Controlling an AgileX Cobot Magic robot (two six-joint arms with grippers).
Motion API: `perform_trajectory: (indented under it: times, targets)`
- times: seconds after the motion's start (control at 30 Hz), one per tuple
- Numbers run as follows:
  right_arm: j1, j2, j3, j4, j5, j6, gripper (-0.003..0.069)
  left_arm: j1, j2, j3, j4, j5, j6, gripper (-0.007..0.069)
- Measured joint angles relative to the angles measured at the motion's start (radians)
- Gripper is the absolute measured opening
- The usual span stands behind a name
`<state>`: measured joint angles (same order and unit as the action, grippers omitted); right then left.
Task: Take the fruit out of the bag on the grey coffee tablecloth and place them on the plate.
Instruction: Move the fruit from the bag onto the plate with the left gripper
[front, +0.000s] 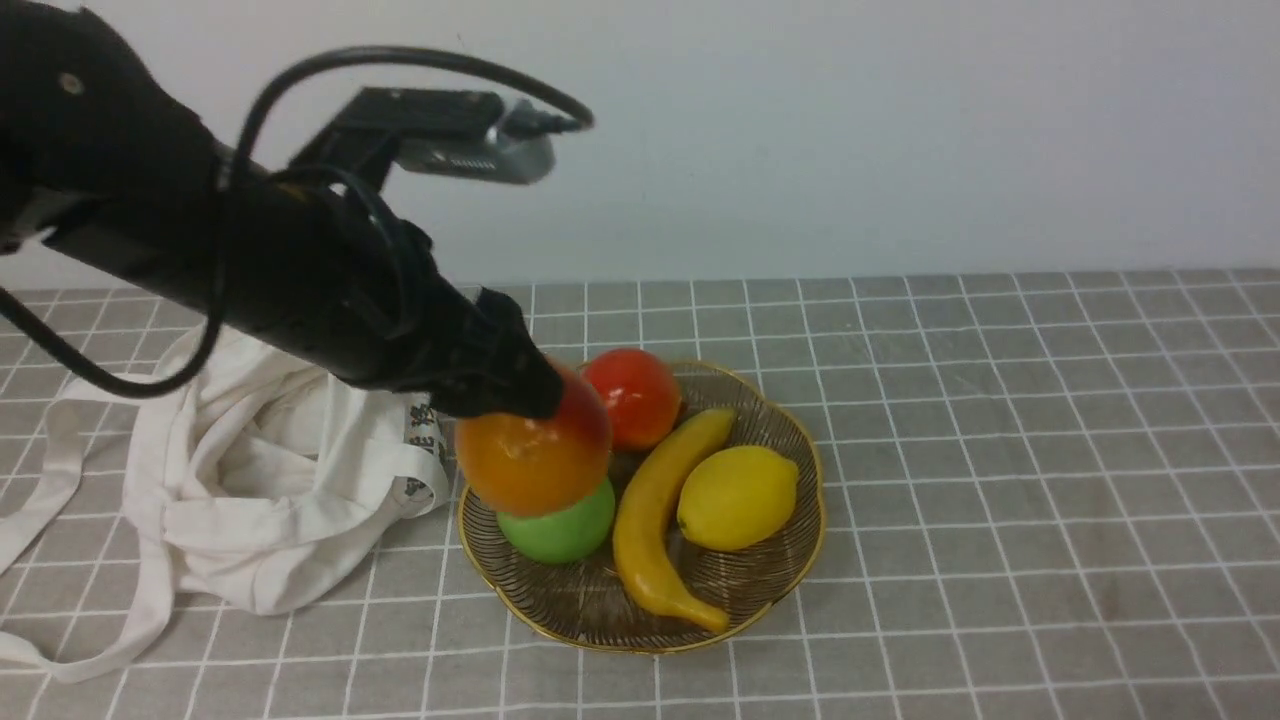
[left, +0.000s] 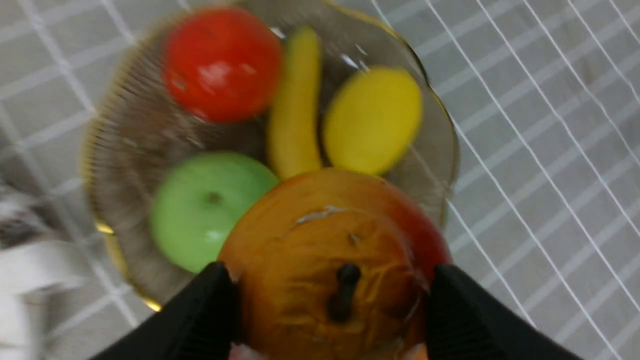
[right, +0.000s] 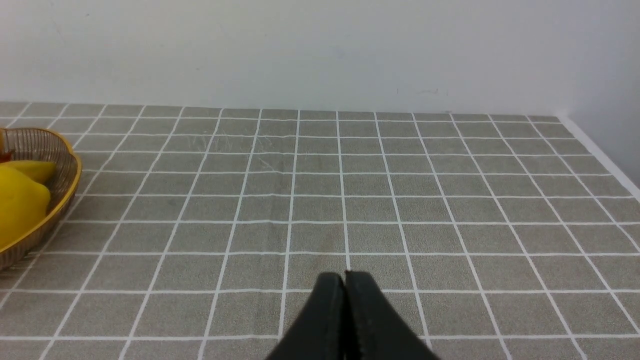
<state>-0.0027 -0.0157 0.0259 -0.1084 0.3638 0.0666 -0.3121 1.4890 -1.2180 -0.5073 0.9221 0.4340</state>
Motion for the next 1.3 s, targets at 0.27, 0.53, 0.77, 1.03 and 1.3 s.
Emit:
perform_trajectory:
  times: [0.27,0.53,0.77,1.03,1.3]
  targets:
    - [0.000,0.000,0.000,0.000,0.000,0.000,-0.0015,-0.091,0.153,0.000,0.002,-0.003,0.003,0.0444]
    - [0.000,0.000,0.000,0.000,0.000,0.000,-0.0015,-0.096,0.240,0.000,0.019,-0.105,0.003,0.0444]
    - [0.000,0.000,0.000,0.000,0.000,0.000,-0.0015,-0.097,0.269,0.000,0.039,-0.137,0.003,0.0497]
    - [0.000,0.000,0.000,0.000,0.000,0.000,-0.0015,-0.097,0.269,-0.033,0.046,-0.114,0.003,0.0584]
    - [0.000,0.000,0.000,0.000,0.000,0.000,-0.0015,-0.097,0.257,-0.174,0.096,0.091,-0.075,0.0522]
